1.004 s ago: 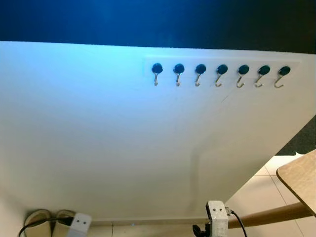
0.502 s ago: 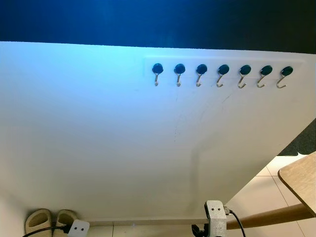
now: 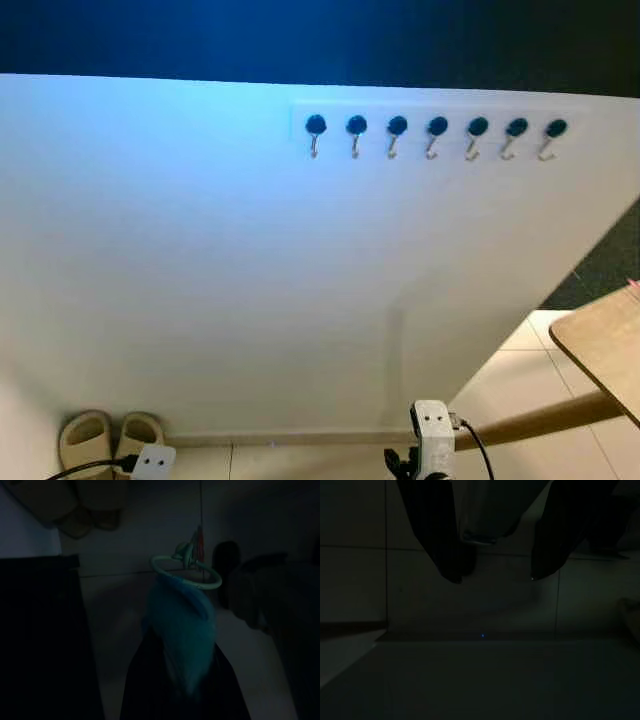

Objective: Hang keys on a hook

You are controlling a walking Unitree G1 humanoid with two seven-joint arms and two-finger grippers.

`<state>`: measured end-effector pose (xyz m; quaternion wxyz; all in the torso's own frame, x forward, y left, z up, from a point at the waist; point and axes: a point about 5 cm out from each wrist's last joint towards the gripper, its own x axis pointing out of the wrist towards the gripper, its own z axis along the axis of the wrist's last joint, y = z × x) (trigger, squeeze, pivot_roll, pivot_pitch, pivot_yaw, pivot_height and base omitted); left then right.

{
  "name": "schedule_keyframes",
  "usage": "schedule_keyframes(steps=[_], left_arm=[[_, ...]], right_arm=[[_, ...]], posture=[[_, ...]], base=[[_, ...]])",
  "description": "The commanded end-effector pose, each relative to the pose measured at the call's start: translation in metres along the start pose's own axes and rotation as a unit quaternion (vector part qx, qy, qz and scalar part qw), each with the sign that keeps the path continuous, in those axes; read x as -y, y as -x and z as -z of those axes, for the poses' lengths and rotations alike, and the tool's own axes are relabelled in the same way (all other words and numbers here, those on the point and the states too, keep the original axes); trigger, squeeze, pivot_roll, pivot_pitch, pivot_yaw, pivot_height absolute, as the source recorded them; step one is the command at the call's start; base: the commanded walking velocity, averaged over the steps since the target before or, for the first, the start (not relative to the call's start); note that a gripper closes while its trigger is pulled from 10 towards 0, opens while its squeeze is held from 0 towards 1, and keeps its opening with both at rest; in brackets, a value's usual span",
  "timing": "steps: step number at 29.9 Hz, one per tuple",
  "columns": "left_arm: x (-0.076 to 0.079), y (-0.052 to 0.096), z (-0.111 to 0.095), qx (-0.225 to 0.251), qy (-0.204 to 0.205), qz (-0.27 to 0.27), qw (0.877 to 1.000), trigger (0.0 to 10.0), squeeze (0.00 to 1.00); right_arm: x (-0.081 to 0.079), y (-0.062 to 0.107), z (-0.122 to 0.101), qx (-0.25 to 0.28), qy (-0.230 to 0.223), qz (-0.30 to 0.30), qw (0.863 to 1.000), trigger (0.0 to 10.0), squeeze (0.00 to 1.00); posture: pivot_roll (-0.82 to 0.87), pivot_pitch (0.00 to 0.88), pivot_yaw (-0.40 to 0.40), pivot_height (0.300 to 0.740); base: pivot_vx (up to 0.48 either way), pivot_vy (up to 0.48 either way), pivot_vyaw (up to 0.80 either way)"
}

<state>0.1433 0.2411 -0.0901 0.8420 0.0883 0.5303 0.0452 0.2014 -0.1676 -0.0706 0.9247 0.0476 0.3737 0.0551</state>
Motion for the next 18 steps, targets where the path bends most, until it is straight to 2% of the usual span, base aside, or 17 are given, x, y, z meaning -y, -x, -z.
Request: schedule_keyframes(steps=[1, 7, 11, 18], left_arm=[[0.002, 0.0, 0.0, -0.001, -0.003, 0.0, 1.0, 10.0, 0.0], [0.005, -0.001, -0.009, 0.01, 0.007, 0.005, 1.0, 10.0, 0.0], [0.006, -0.002, -0.014, 0.011, -0.003, 0.013, 1.0, 10.0, 0.0], [0.005, -0.002, -0.014, 0.002, -0.016, 0.01, 1.0, 10.0, 0.04]], right_arm=[[-0.001, 0.002, 0.008, -0.016, -0.006, 0.001, 1.0, 10.0, 0.0], [0.0, 0.002, 0.01, -0.017, -0.011, 0.003, 1.0, 10.0, 0.0], [-0.002, 0.001, 0.008, -0.012, -0.018, 0.002, 1.0, 10.0, 0.0], [-0.002, 0.001, 0.006, -0.008, -0.024, 0.004, 1.0, 10.0, 0.0]], posture=[[0.08, 0.064, -0.025, 0.74], [0.08, 0.066, -0.023, 0.74], [0.08, 0.067, -0.015, 0.74], [0.08, 0.066, -0.01, 0.74]], base=[[-0.409, 0.0, 0.0], [-0.044, 0.0, 0.0], [0.0, 0.0, 0.0], [0.0, -0.461, 0.0]])
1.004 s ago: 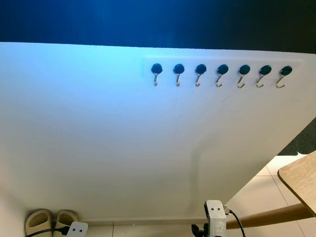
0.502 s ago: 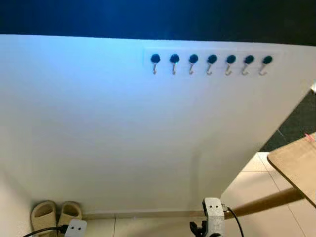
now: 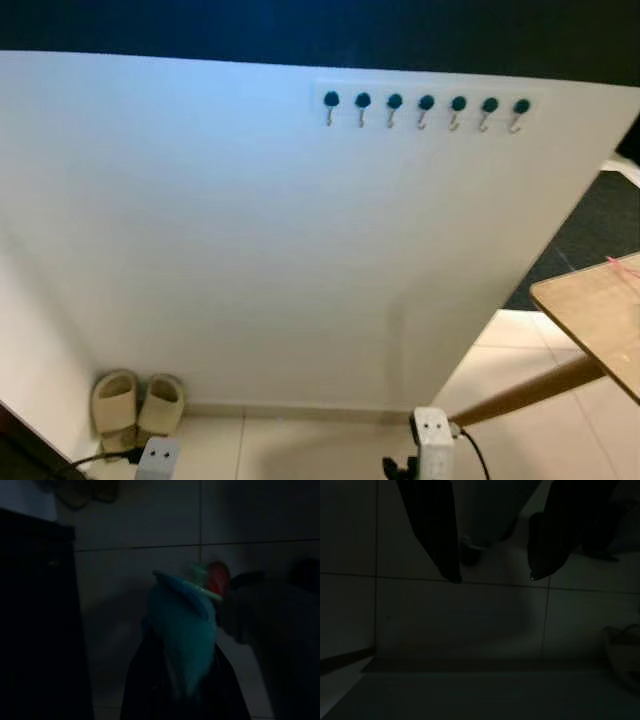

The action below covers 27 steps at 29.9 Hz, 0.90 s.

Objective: Hang keys on a hook

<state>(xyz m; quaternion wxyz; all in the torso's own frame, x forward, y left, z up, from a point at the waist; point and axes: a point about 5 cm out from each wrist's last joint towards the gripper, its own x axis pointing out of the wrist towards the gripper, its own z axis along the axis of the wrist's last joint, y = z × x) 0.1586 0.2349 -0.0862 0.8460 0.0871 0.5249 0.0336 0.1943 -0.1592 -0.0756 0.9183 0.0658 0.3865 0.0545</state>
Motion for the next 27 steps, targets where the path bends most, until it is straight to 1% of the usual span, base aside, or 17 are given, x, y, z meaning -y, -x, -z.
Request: schedule_keyframes(steps=[1, 3, 4, 9, 11, 12, 15, 17, 18, 19, 22, 24, 26, 27], left_arm=[[0.0, 0.0, 0.002, -0.006, -0.011, 0.0, 1.0, 10.0, 0.02], [-0.001, 0.0, 0.001, -0.001, -0.009, -0.005, 1.0, 10.0, 0.01], [-0.002, 0.0, 0.0, 0.002, 0.005, -0.013, 1.0, 10.0, 0.0], [-0.004, 0.0, -0.005, 0.006, 0.004, -0.029, 1.0, 10.0, 0.0], [-0.006, 0.0, -0.016, 0.029, 0.009, -0.042, 0.999, 10.0, 0.0], [-0.006, 0.0, -0.016, 0.029, 0.009, -0.042, 0.999, 10.0, 0.0], [-0.009, 0.001, -0.032, 0.062, 0.014, -0.049, 0.997, 10.0, 0.0], [-0.009, 0.001, -0.039, 0.072, -0.013, -0.046, 0.996, 10.0, 0.0], [-0.009, 0.001, -0.039, 0.072, -0.013, -0.046, 0.996, 10.0, 0.0], [-0.01, 0.002, -0.041, 0.076, -0.022, -0.046, 0.996, 10.0, 0.0], [-0.012, 0.002, -0.045, 0.082, -0.02, -0.048, 0.995, 10.0, 0.0], [-0.014, 0.002, -0.047, 0.086, -0.028, -0.048, 0.995, 10.0, 0.0], [-0.014, 0.002, -0.042, 0.066, -0.026, -0.052, 0.996, 10.0, 0.0], [-0.013, 0.002, -0.04, 0.064, -0.025, -0.051, 0.996, 10.0, 0.0]], right_arm=[[0.006, 0.001, -0.003, 0.005, -0.006, 0.01, 1.0, 10.0, 0.0], [0.006, 0.001, -0.003, 0.005, -0.007, 0.011, 1.0, 10.0, 0.0], [0.007, 0.001, -0.002, 0.005, -0.007, 0.011, 1.0, 10.0, 0.0], [0.008, 0.001, -0.002, 0.004, -0.008, 0.013, 1.0, 10.0, 0.0], [0.009, 0.001, -0.003, 0.005, -0.008, 0.014, 1.0, 10.0, 0.0], [0.009, 0.001, -0.003, 0.005, -0.008, 0.014, 1.0, 10.0, 0.0], [0.01, 0.001, -0.006, 0.009, -0.008, 0.013, 1.0, 10.0, 0.0], [0.009, 0.0, -0.008, 0.011, -0.007, 0.012, 1.0, 10.0, 0.0], [0.009, 0.0, -0.008, 0.011, -0.007, 0.012, 1.0, 10.0, 0.0], [0.009, 0.0, -0.009, 0.012, -0.007, 0.012, 1.0, 10.0, 0.0], [0.008, -0.001, -0.01, 0.014, -0.006, 0.011, 1.0, 10.0, 0.0], [0.008, -0.001, -0.011, 0.015, -0.006, 0.011, 1.0, 10.0, 0.0], [0.008, -0.002, -0.012, 0.015, -0.006, 0.011, 1.0, 10.0, 0.0], [0.008, -0.002, -0.011, 0.015, -0.005, 0.011, 1.0, 10.0, 0.0]], posture=[[0.08, 0.066, -0.009, 0.74], [0.08, 0.067, -0.01, 0.74], [0.08, 0.067, -0.01, 0.74], [0.08, 0.069, -0.011, 0.74], [0.08, 0.07, -0.011, 0.74], [0.08, 0.07, -0.011, 0.74], [0.09, 0.072, -0.011, 0.74], [0.09, 0.074, -0.012, 0.74], [0.09, 0.074, -0.012, 0.74], [0.09, 0.074, -0.012, 0.74], [0.09, 0.079, -0.011, 0.74], [0.09, 0.08, -0.012, 0.74], [0.08, 0.08, -0.013, 0.74], [0.08, 0.08, -0.015, 0.74]], base=[[0.0, -0.48, 0.0], [0.0, -0.48, 0.0], [0.0, 0.0, 0.0], [0.0, 0.0, 0.0], [0.0, 0.0, 0.0], [0.0, 0.0, 0.0], [0.0, 0.0, 0.0], [0.0, 0.0, 0.0], [0.0, 0.0, 0.0], [0.0, 0.0, 0.0], [0.0, 0.0, 0.0], [0.0, 0.0, 0.0], [0.0, 0.0, 0.0], [0.0, 0.39, 0.0]])
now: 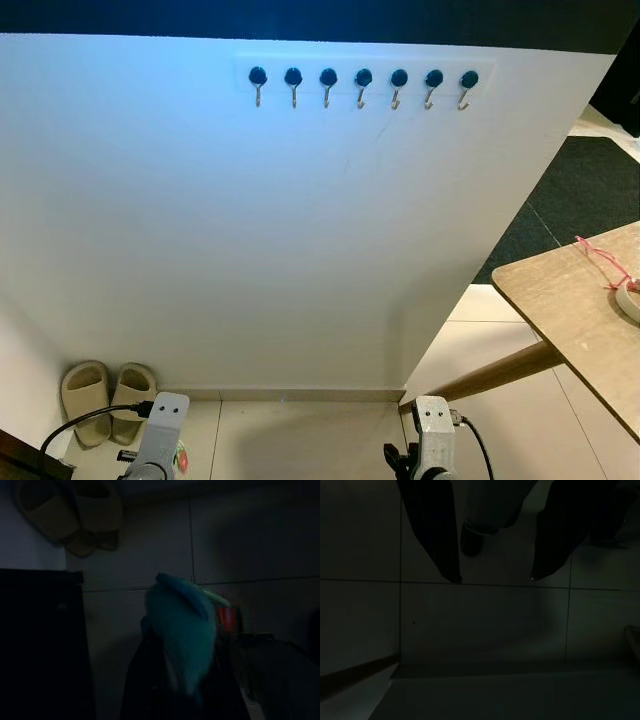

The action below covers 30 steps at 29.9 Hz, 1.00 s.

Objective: Hang keys on a hook

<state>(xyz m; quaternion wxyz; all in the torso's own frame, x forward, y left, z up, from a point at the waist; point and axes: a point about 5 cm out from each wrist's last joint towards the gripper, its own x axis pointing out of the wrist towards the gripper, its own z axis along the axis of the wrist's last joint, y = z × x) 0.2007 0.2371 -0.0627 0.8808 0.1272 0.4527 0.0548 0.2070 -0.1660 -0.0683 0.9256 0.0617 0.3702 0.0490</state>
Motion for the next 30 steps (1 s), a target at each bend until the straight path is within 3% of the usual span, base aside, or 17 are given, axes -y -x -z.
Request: schedule_keyframes(steps=[1, 7, 10, 11, 14, 16, 17, 19, 20, 23, 25, 28, 30], left_arm=[[-0.004, 0.001, 0.008, -0.015, -0.008, -0.005, 1.0, 10.0, 0.0], [0.0, 0.003, 0.004, 0.022, -0.008, -0.001, 1.0, 10.0, 0.0], [0.006, 0.009, -0.03, 0.147, 0.016, 0.034, 0.988, 10.0, 0.0], [0.006, 0.009, -0.03, 0.147, 0.016, 0.034, 0.988, 10.0, 0.0], [0.009, 0.025, -0.068, 0.27, -0.021, 0.082, 0.959, 10.0, 0.0], [0.015, 0.047, -0.103, 0.346, -0.078, 0.128, 0.926, 10.0, 0.0], [0.015, 0.047, -0.103, 0.346, -0.078, 0.128, 0.926, 10.0, 0.0], [0.019, 0.059, -0.119, 0.373, -0.1, 0.145, 0.911, 10.0, 0.0], [0.019, 0.059, -0.119, 0.373, -0.1, 0.145, 0.911, 10.0, 0.0], [0.028, 0.086, -0.158, 0.429, -0.123, 0.176, 0.877, 10.0, 0.0], [0.034, 0.106, -0.187, 0.468, -0.116, 0.198, 0.853, 10.0, 0.0], [0.036, 0.113, -0.197, 0.482, -0.112, 0.208, 0.844, 10.0, 0.0], [0.047, 0.139, -0.222, 0.523, -0.133, 0.258, 0.801, 10.0, 0.0]], right_arm=[[0.001, 0.001, 0.003, -0.004, -0.008, 0.005, 1.0, 10.0, 0.0], [0.0, 0.002, 0.007, -0.007, -0.004, 0.002, 1.0, 10.0, 0.0], [0.0, 0.002, 0.007, -0.007, -0.001, 0.001, 1.0, 10.0, 0.0], [0.0, 0.002, 0.007, -0.007, -0.001, 0.001, 1.0, 10.0, 0.0], [0.002, 0.003, 0.007, -0.006, 0.002, 0.001, 1.0, 10.0, 0.0], [0.002, 0.002, 0.005, -0.001, 0.004, 0.001, 1.0, 10.0, 0.0], [0.002, 0.002, 0.005, -0.001, 0.004, 0.001, 1.0, 10.0, 0.0], [0.002, 0.002, 0.004, 0.001, 0.006, 0.001, 1.0, 10.0, 0.0], [0.002, 0.002, 0.004, 0.001, 0.006, 0.001, 1.0, 10.0, 0.0], [0.003, 0.002, 0.002, 0.006, 0.01, -0.001, 1.0, 10.0, 0.0], [0.002, 0.002, 0.0, 0.01, 0.013, -0.003, 1.0, 10.0, 0.0], [0.002, 0.002, 0.0, 0.011, 0.014, -0.004, 1.0, 10.0, 0.0], [0.001, 0.001, -0.004, 0.019, 0.015, -0.007, 1.0, 10.0, 0.0]], posture=[[0.08, 0.08, -0.015, 0.74], [0.08, 0.081, -0.021, 0.74], [0.08, 0.081, -0.025, 0.74], [0.08, 0.081, -0.025, 0.74], [0.08, 0.083, -0.027, 0.74], [0.08, 0.083, -0.028, 0.74], [0.08, 0.083, -0.028, 0.74], [0.08, 0.083, -0.028, 0.74], [0.08, 0.083, -0.028, 0.74], [0.08, 0.084, -0.032, 0.74], [0.08, 0.084, -0.032, 0.74], [0.07, 0.084, -0.035, 0.74], [0.07, 0.084, -0.034, 0.74]], base=[[0.0, 0.39, 0.0], [0.0, 0.305, 0.0], [0.0, 0.0, 0.0], [0.0, 0.0, 0.0], [0.0, 0.0, 0.0], [0.0, 0.0, 0.0], [0.0, 0.0, 0.0], [0.0, 0.0, 0.0], [0.0, 0.0, 0.0], [0.0, 0.0, 0.0], [0.0, 0.0, 0.0], [0.0, 0.0, 0.0], [0.0, 0.0, 0.0]])
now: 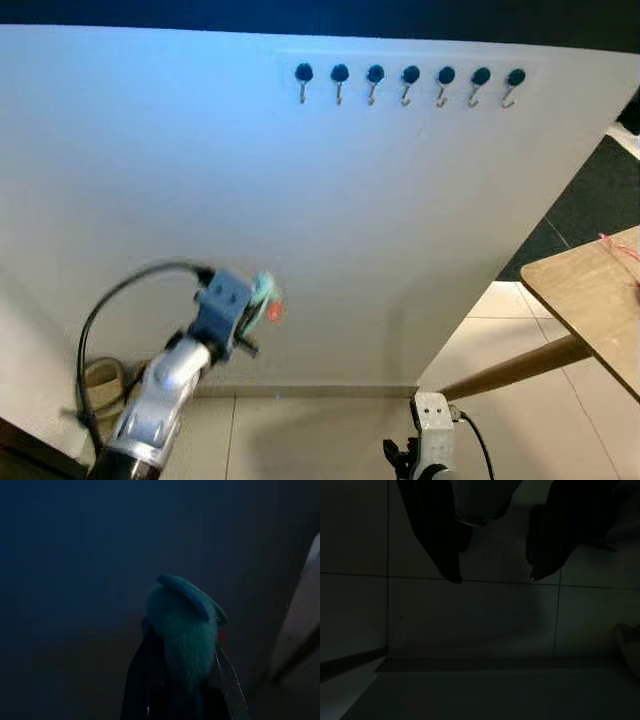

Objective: Hang keys on a hook

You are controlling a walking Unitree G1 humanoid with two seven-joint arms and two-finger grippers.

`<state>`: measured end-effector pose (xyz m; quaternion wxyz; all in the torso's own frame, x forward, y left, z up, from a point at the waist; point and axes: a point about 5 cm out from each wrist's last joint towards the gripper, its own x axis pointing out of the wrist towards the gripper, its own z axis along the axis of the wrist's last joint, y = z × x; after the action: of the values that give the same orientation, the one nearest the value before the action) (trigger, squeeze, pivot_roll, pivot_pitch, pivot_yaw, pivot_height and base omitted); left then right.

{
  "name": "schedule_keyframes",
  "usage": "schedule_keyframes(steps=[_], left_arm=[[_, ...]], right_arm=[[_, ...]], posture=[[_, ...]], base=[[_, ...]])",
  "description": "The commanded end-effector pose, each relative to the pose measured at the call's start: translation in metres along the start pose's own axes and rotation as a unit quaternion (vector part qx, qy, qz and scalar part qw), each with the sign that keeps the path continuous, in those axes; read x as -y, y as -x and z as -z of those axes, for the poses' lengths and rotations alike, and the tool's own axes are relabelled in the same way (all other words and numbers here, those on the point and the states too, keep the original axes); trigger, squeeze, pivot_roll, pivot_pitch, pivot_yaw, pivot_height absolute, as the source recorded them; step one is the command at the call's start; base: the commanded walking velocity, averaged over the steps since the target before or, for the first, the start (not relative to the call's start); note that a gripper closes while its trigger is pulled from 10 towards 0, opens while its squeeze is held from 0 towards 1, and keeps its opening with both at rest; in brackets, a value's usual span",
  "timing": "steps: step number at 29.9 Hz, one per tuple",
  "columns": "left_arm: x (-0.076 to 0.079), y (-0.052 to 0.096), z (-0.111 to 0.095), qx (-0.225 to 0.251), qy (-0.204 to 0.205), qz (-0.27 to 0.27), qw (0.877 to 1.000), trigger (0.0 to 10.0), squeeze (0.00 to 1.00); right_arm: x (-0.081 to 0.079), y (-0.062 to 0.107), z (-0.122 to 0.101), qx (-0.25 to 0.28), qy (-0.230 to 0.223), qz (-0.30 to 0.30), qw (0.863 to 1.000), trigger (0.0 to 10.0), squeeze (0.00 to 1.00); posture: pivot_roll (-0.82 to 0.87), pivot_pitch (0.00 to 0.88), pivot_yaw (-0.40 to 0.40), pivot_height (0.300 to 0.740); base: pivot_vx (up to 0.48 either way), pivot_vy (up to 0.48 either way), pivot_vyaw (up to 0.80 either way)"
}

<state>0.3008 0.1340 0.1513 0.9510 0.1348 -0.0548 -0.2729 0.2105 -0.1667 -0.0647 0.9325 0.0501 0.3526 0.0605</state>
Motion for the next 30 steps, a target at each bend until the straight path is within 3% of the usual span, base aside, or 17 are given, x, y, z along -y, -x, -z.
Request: schedule_keyframes(steps=[1, 3, 4, 5, 12, 14, 16, 17, 18, 19, 20, 21, 22, 24, 25, 27, 30], left_arm=[[0.008, -0.003, -0.008, 0.009, 0.003, 0.038, 0.999, 10.0, 0.0], [0.015, -0.016, -0.038, 0.035, -0.031, 0.114, 0.992, 10.0, 0.0], [0.015, -0.016, -0.038, 0.035, -0.031, 0.114, 0.992, 10.0, 0.0], [0.015, -0.023, -0.055, 0.03, -0.075, 0.15, 0.985, 10.0, 0.0], [0.002, -0.034, -0.087, 0.04, -0.136, 0.171, 0.975, 10.0, 0.0], [-0.004, -0.04, -0.107, 0.045, -0.167, 0.191, 0.966, 10.0, 0.0], [-0.005, -0.042, -0.111, 0.044, -0.174, 0.195, 0.964, 10.0, 0.0], [-0.003, -0.041, -0.12, 0.061, -0.145, 0.219, 0.963, 10.0, 0.0], [-0.003, -0.041, -0.118, 0.03, -0.171, 0.248, 0.953, 10.0, 0.0], [-0.003, -0.041, -0.118, 0.03, -0.171, 0.248, 0.953, 10.0, 0.0], [-0.003, -0.04, -0.116, 0.005, -0.189, 0.266, 0.945, 10.0, 0.0], [-0.01, -0.036, -0.101, -0.063, -0.28, 0.284, 0.915, 10.0, 0.0], [-0.019, -0.032, -0.088, -0.112, -0.321, 0.285, 0.896, 10.0, 0.0], [-0.026, -0.032, -0.085, -0.13, -0.319, 0.271, 0.899, 10.0, 0.0], [-0.031, -0.034, -0.086, -0.133, -0.317, 0.247, 0.906, 10.0, 0.0], [-0.038, -0.044, -0.1, -0.102, -0.323, 0.197, 0.92, 10.0, 0.0], [-0.043, -0.049, -0.11, -0.083, -0.339, 0.173, 0.921, 10.0, 0.0]], right_arm=[[0.0, 0.001, 0.001, 0.001, -0.001, 0.0, 1.0, 10.0, 0.0], [-0.001, -0.001, -0.003, 0.011, -0.002, -0.002, 1.0, 10.0, 0.0], [-0.001, -0.001, -0.003, 0.011, -0.002, -0.002, 1.0, 10.0, 0.0], [-0.003, -0.002, -0.008, 0.021, -0.002, -0.006, 1.0, 10.0, 0.0], [-0.005, -0.004, -0.013, 0.033, -0.003, -0.01, 0.999, 10.0, 0.0], [-0.006, -0.004, -0.014, 0.035, -0.004, -0.011, 0.999, 10.0, 0.0], [-0.006, -0.004, -0.014, 0.035, -0.005, -0.011, 0.999, 10.0, 0.0], [-0.006, -0.004, -0.014, 0.034, -0.006, -0.012, 0.999, 10.0, 0.0], [-0.007, -0.004, -0.013, 0.033, -0.006, -0.012, 0.999, 10.0, 0.0], [-0.007, -0.004, -0.013, 0.033, -0.006, -0.012, 0.999, 10.0, 0.0], [-0.007, -0.004, -0.013, 0.033, -0.007, -0.013, 0.999, 10.0, 0.0], [-0.007, -0.004, -0.013, 0.033, -0.007, -0.013, 0.999, 10.0, 0.0], [-0.007, -0.004, -0.012, 0.033, -0.008, -0.012, 0.999, 10.0, 0.0], [-0.007, -0.004, -0.012, 0.033, -0.009, -0.011, 0.999, 10.0, 0.0], [-0.007, -0.003, -0.011, 0.033, -0.011, -0.01, 0.999, 10.0, 0.0], [-0.006, -0.003, -0.009, 0.032, -0.012, -0.009, 0.999, 10.0, 0.0], [-0.006, -0.002, -0.008, 0.031, -0.012, -0.009, 0.999, 10.0, 0.0]], posture=[[0.07, 0.084, -0.034, 0.74], [0.07, 0.083, -0.035, 0.74], [0.07, 0.083, -0.035, 0.74], [0.07, 0.083, -0.033, 0.74], [0.08, 0.084, -0.03, 0.74], [0.08, 0.085, -0.031, 0.74], [0.08, 0.085, -0.031, 0.74], [0.08, 0.087, -0.031, 0.74], [0.08, 0.088, -0.03, 0.74], [0.08, 0.088, -0.03, 0.74], [0.08, 0.089, -0.027, 0.74], [0.08, 0.088, -0.023, 0.74], [0.07, 0.089, -0.017, 0.74], [0.07, 0.089, -0.017, 0.74], [0.07, 0.089, -0.017, 0.74], [0.07, 0.087, -0.021, 0.74], [0.08, 0.086, -0.023, 0.74]], base=[[0.0, 0.0, 0.0], [0.0, 0.0, 0.0], [0.0, 0.0, 0.0], [0.0, 0.0, 0.0], [0.0, 0.0, 0.0], [0.0, 0.0, 0.0], [0.0, 0.0, 0.0], [0.0, 0.0, 0.0], [0.0, 0.0, 0.0], [0.0, 0.0, 0.0], [0.0, 0.0, 0.0], [0.0, 0.0, 0.0], [0.0, 0.0, 0.0], [0.0, 0.0, 0.0], [0.0, 0.0, 0.0], [0.0, 0.0, 0.0], [0.0, 0.0, 0.0]])
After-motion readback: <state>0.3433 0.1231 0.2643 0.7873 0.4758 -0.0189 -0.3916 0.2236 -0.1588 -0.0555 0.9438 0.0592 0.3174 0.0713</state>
